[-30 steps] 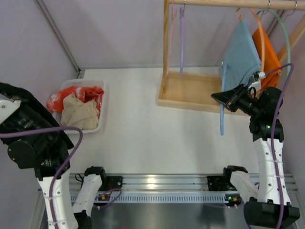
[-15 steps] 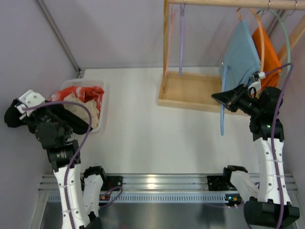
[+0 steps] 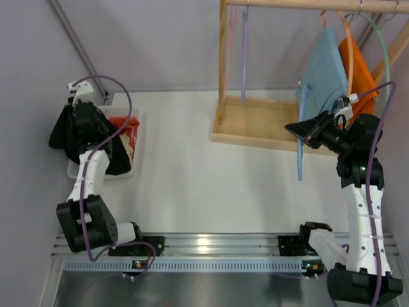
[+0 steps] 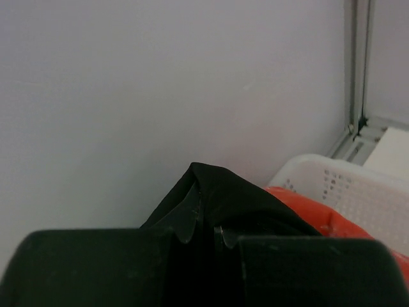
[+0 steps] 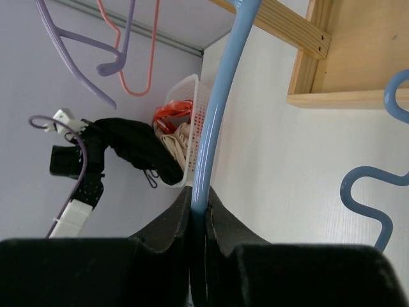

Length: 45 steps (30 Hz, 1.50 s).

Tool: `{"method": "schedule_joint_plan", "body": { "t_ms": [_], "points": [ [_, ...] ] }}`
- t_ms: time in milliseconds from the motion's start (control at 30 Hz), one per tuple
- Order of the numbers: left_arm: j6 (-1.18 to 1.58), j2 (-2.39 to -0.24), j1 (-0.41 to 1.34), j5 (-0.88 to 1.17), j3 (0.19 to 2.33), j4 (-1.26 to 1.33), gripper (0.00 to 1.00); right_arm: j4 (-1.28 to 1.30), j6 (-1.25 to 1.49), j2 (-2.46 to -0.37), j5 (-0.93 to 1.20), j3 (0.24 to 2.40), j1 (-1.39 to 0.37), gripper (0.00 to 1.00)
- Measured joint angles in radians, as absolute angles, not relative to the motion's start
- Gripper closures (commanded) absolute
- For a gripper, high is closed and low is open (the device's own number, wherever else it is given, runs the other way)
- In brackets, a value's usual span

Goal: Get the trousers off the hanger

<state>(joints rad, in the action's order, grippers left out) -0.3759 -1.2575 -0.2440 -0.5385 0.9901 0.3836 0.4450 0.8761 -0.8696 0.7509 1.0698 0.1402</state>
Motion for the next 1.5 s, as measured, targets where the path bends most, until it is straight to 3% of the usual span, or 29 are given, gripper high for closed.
{"method": "schedule_joint_plan", "body": {
  "t_ms": [367, 433, 467, 567, 700, 933, 1233, 1500],
  "points": [
    [-0.364, -1.624, -0.244, -0.389, 1.045, 0.410, 1.00, 0.476, 0.854, -0.884, 0.736, 1.097, 0.141, 1.00],
    [-0.353, -1.656, -0.244, -0.362, 1.045, 0.381, 0.91, 0.482, 0.846, -0.887, 0.734, 1.113, 0.141, 1.00],
    [-0.348, -1.661, -0.244, -0.355, 1.045, 0.374, 0.79, 0.484, 0.840, -0.887, 0.733, 1.122, 0.141, 1.00],
    [-0.321, -1.650, -0.244, -0.327, 1.045, 0.347, 0.68, 0.489, 0.829, -0.886, 0.733, 1.147, 0.141, 1.00],
    [-0.286, -1.585, -0.245, -0.286, 1.045, 0.296, 0.45, 0.493, 0.818, -0.885, 0.734, 1.162, 0.141, 1.00],
    [-0.238, -1.456, -0.245, -0.222, 1.149, 0.150, 0.21, 0.504, 0.812, -0.883, 0.736, 1.174, 0.141, 1.00],
    [-0.170, -1.240, -0.244, -0.113, 1.248, 0.009, 0.17, 0.501, 0.816, -0.846, 0.760, 1.200, 0.141, 1.00],
    [-0.075, -1.012, -0.242, 0.217, 1.290, -0.070, 0.15, 0.468, 0.875, -0.860, 0.791, 1.214, 0.140, 1.00]
  ]
}}
